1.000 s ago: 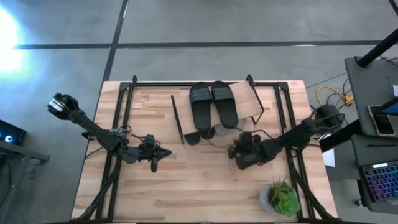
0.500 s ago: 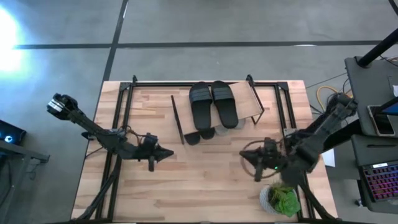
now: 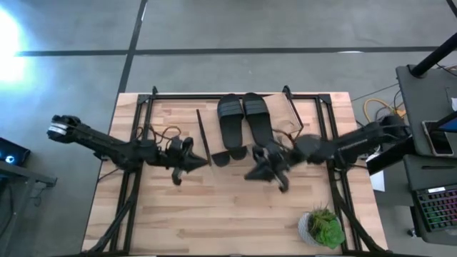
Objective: Pick and place slides into the shelf
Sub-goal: Return to Home Position
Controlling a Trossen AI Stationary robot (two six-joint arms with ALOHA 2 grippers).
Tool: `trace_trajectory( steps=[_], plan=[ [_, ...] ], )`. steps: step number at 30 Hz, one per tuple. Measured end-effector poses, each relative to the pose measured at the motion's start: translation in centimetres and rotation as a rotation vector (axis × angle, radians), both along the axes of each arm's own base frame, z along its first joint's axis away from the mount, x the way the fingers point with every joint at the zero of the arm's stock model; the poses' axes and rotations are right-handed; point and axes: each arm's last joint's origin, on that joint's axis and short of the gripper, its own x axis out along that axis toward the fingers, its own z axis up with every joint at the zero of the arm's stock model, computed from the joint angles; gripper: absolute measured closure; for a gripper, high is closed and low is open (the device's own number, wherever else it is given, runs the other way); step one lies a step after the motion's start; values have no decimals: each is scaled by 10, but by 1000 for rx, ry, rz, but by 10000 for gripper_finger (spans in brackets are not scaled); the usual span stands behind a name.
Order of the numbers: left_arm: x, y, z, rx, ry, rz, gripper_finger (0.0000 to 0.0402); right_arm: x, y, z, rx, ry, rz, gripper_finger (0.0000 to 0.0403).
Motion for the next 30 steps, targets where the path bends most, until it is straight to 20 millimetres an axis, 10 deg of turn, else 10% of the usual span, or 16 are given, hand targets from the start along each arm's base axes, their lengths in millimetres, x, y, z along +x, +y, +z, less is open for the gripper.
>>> trace_trajectory(
  steps=[4, 12, 30],
  plan=[
    [-8, 19, -3, 4, 51, 72, 402, -9, -39, -3, 19, 152, 11, 394],
    [-68, 41, 1, -7, -46, 148, 402, -96, -42, 7, 41, 128, -189, 394],
    [-94, 48, -52, -22, 0, 241, 402, -192, -61, -81, 44, -82, -247, 394]
  ],
)
